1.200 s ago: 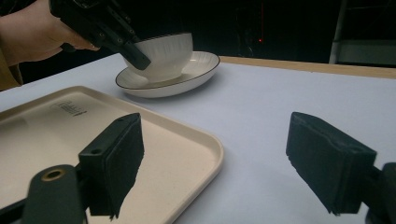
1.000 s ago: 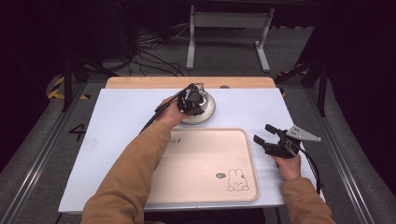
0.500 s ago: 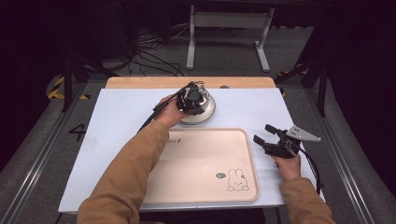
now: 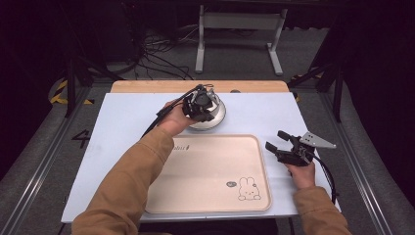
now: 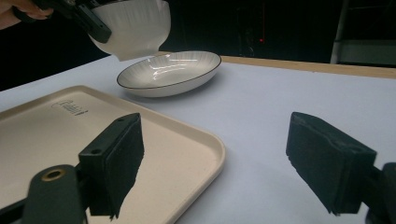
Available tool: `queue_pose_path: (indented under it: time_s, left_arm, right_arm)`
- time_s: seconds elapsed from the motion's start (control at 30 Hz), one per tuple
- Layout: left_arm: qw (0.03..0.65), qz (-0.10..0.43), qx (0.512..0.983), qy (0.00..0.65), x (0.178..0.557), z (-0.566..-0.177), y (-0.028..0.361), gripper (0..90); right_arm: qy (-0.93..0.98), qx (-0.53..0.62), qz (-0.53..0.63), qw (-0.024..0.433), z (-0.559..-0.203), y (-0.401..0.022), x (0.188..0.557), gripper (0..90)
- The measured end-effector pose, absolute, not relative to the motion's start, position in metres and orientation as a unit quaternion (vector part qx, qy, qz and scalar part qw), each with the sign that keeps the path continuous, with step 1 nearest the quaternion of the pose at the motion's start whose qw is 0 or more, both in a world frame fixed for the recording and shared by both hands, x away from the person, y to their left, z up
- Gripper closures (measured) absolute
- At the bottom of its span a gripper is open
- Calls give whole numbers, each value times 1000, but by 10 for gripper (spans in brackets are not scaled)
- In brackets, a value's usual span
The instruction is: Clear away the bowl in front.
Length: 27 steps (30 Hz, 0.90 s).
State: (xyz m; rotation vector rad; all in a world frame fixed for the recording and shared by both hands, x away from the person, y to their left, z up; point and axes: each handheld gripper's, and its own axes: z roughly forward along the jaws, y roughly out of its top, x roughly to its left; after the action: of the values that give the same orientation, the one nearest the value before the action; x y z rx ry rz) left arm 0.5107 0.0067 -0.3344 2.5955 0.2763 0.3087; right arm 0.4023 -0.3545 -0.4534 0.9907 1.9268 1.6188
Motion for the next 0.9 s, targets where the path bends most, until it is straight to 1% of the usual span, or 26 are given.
queue_pose_path:
  time_s: [0.33,0.5,0.9]
  left_arm:
    - [246,107,959,93,493,-320,7,820]
    - [256,98,958,86,481,-314,9,822]
    - [257,92,960,65,456,-304,11,823]
  right_arm:
    - [696,358,584,216,-454,-354,402,195]
    - [696,357,585,216,-454,-354,402,195]
    - [697,355,585,214,-454,-354,402,195]
